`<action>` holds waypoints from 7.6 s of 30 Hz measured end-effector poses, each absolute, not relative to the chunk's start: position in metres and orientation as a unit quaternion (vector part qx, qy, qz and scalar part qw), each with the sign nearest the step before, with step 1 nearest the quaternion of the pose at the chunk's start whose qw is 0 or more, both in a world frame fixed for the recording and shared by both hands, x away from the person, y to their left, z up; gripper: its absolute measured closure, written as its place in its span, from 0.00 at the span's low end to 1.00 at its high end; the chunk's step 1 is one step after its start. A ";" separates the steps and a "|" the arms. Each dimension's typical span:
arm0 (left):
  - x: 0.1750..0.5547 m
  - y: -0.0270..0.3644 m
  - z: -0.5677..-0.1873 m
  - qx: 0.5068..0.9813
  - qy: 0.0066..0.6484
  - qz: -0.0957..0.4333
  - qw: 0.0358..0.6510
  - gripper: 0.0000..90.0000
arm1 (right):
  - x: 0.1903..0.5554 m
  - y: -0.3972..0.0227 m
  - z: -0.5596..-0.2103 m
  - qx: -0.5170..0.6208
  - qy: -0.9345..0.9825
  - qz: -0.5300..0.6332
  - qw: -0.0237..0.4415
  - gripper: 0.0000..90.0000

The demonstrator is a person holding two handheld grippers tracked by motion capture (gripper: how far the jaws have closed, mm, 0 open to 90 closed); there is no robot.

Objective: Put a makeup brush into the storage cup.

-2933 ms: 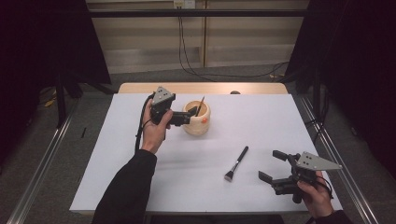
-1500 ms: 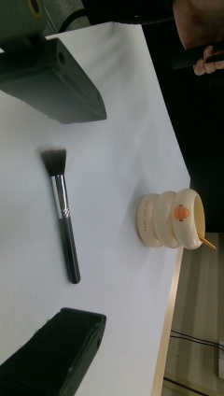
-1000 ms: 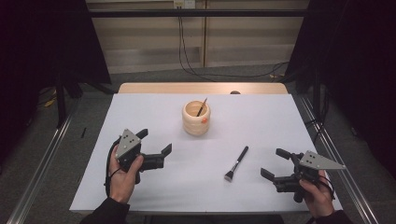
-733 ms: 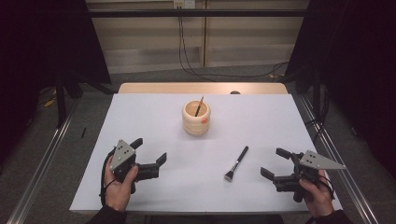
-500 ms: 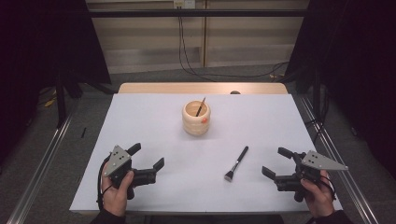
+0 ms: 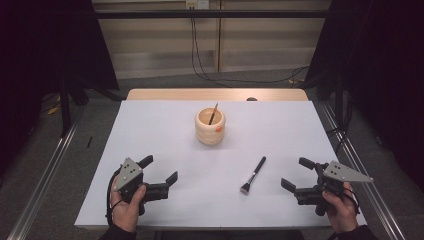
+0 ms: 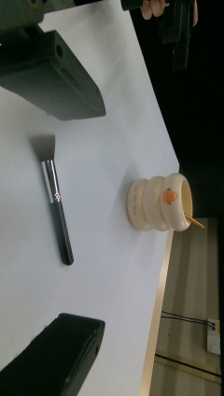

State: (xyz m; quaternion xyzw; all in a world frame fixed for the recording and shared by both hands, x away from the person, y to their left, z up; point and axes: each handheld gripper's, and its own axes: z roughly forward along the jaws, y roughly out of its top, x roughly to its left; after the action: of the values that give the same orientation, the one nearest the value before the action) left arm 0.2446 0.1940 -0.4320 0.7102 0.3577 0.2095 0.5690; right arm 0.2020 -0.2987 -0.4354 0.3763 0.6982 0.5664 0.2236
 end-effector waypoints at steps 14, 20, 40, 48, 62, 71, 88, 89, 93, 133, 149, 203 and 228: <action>0.243 0.194 -0.433 0.713 0.352 0.207 0.569 0.02 | 0.229 -0.290 -0.426 0.353 0.712 0.558 0.239 0.02; 0.243 0.197 -0.432 0.707 0.354 0.220 0.571 0.02 | 0.245 -0.283 -0.420 0.336 0.713 0.562 0.251 0.00; 0.244 0.196 -0.434 0.711 0.346 0.220 0.571 0.02 | 0.301 -0.258 -0.407 0.308 0.732 0.564 0.227 0.00; 0.245 0.197 -0.433 0.716 0.332 0.218 0.574 0.01 | 0.314 -0.251 -0.398 0.295 0.769 0.534 0.190 0.00; 0.244 0.196 -0.433 0.718 0.333 0.217 0.572 0.01 | 0.326 -0.246 -0.405 0.336 0.815 0.455 0.125 0.21; 0.245 0.196 -0.434 0.718 0.335 0.215 0.571 0.01 | 0.331 -0.243 -0.405 0.322 0.851 0.400 0.107 0.11; 0.246 0.199 -0.435 0.716 0.337 0.216 0.572 0.01 | 0.347 -0.227 -0.405 0.194 0.927 0.320 -0.009 0.17; 0.246 0.199 -0.435 0.716 0.339 0.217 0.570 0.01 | 0.347 -0.226 -0.405 0.190 0.929 0.317 -0.011 0.17; 0.246 0.199 -0.435 0.716 0.340 0.215 0.571 0.02 | 0.348 -0.222 -0.411 0.182 0.937 0.299 -0.024 0.17; 0.249 0.200 -0.438 0.727 0.337 0.213 0.559 0.01 | 0.350 -0.188 -0.433 -0.028 0.990 0.136 -0.005 0.61; 0.250 0.199 -0.439 0.726 0.340 0.210 0.560 0.01 | 0.351 -0.187 -0.440 -0.043 0.992 0.121 -0.007 0.67; 0.249 0.201 -0.437 0.728 0.335 0.213 0.559 0.01 | 0.355 -0.202 -0.443 0.112 0.984 0.139 -0.025 0.89; 0.248 0.201 -0.437 0.723 0.338 0.215 0.563 0.02 | 0.336 -0.240 -0.435 0.241 0.925 0.292 0.031 0.89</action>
State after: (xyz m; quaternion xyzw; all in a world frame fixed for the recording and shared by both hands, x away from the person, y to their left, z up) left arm 0.2481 0.2012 -0.4365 0.7234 0.3376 0.2146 0.5627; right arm 0.3360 -0.2404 -0.4346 0.2406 0.9253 0.2915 0.0305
